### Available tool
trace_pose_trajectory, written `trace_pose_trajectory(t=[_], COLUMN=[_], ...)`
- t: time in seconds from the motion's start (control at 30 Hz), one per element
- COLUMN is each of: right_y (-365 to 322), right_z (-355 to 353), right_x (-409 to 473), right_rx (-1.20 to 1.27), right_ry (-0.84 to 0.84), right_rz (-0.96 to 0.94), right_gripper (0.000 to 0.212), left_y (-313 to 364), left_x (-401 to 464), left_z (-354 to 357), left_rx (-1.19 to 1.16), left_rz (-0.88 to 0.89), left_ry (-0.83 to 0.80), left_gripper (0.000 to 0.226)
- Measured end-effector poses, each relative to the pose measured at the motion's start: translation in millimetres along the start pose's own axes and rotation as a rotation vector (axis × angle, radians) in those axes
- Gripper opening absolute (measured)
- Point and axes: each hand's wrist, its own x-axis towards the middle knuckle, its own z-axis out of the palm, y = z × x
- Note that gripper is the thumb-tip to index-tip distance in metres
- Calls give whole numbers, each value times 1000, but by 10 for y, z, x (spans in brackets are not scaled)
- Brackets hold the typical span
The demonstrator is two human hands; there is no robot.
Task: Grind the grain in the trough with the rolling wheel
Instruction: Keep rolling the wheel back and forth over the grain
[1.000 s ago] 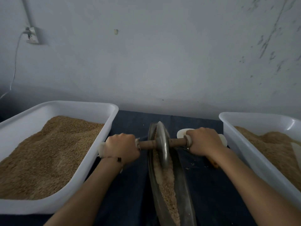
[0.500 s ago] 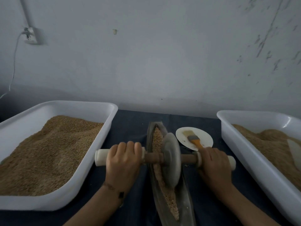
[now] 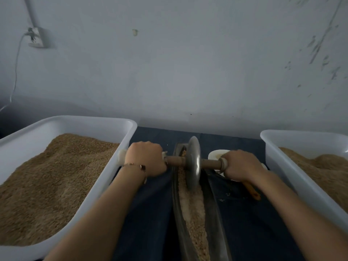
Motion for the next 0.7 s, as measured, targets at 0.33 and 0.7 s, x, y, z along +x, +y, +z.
trace_pose_trajectory(t=[0.33, 0.7], right_y=[-16, -84], right_z=[-249, 521], right_x=[321, -982], right_rx=[252, 0], right_ry=[-460, 743], right_rz=[56, -146], right_gripper=[19, 29], left_y=[-120, 317], left_x=[293, -1064], left_z=[-54, 65], left_rx=[-265, 25], left_rz=[-103, 73], left_ry=[-501, 636], left_gripper=[11, 17])
